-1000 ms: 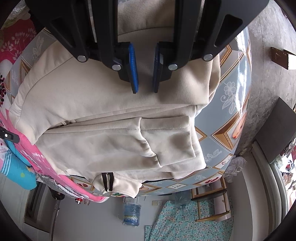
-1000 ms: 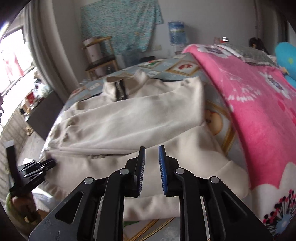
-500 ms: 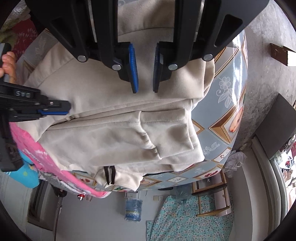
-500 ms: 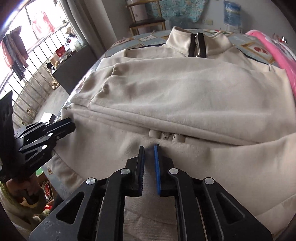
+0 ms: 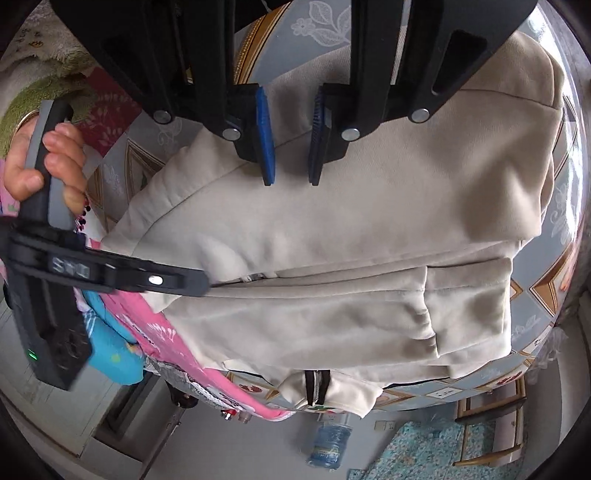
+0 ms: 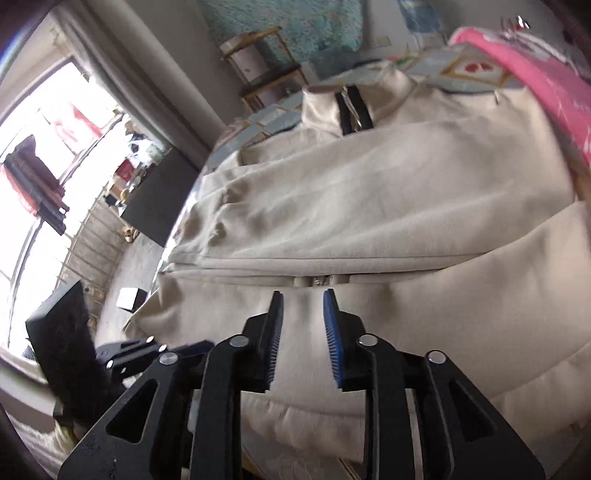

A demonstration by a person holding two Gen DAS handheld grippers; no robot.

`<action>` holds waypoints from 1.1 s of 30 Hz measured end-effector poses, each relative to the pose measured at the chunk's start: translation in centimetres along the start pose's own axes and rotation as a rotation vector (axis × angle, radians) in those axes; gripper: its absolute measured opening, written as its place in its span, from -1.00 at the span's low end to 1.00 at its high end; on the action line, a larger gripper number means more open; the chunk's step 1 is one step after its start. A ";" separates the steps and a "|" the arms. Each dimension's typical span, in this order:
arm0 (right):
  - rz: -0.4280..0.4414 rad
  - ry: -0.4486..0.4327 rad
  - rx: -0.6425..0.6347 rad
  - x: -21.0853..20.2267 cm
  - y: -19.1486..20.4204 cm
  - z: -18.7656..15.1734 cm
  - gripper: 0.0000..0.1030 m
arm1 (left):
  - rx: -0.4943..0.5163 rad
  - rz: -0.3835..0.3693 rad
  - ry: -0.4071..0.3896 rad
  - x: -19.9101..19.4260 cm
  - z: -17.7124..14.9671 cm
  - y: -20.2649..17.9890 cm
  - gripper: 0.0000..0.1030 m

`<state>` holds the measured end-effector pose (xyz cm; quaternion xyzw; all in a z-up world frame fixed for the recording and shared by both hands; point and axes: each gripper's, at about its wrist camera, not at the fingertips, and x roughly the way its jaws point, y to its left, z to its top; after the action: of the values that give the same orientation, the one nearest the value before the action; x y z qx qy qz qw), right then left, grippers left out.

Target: Fold large clothes

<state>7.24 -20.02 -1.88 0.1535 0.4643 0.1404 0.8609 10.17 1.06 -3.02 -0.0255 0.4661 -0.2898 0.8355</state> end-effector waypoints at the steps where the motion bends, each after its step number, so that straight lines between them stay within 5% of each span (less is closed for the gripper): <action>1: -0.011 -0.017 -0.061 -1.3 0.7 -0.8 -0.26 | 0.005 0.000 -0.001 0.0 -0.1 0.0 -0.65; 5: -0.102 0.036 -0.203 -2.0 2.1 -4.3 -0.24 | 0.036 0.028 0.001 0.1 -0.2 -0.5 -0.65; 9: -0.126 0.056 -0.142 0.0 0.6 -6.7 -0.25 | 0.041 0.033 -0.004 0.3 -0.1 -0.3 -0.65; 12: -0.145 0.058 -0.136 -0.8 0.7 -6.3 -0.26 | 0.041 0.032 0.003 0.3 0.0 -0.3 -0.64; 16: -0.276 -0.020 -0.125 -4.0 -1.0 -5.4 -0.25 | 0.053 0.033 0.003 0.4 -0.1 -0.2 -0.65; 19: -0.374 -0.002 -0.062 -3.7 -4.4 -5.6 -0.25 | 0.049 0.025 0.005 0.4 -0.1 -0.2 -0.65; 23: -0.362 0.002 -0.038 -3.8 -5.7 -5.9 -0.26 | 0.060 0.025 0.016 0.4 0.2 -0.2 -0.64; 28: -0.464 -0.083 0.029 -6.1 -7.9 -4.9 -0.22 | 0.058 0.034 0.013 0.4 0.1 -0.4 -0.64; 33: -0.469 -0.034 0.111 -5.9 -10.4 -5.0 -0.22 | 0.053 0.023 0.023 0.3 0.4 -0.1 -0.64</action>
<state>0.89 -31.11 -4.14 0.0911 0.4797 -0.0916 0.8679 10.50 0.76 -2.99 0.0052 0.4684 -0.2927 0.8336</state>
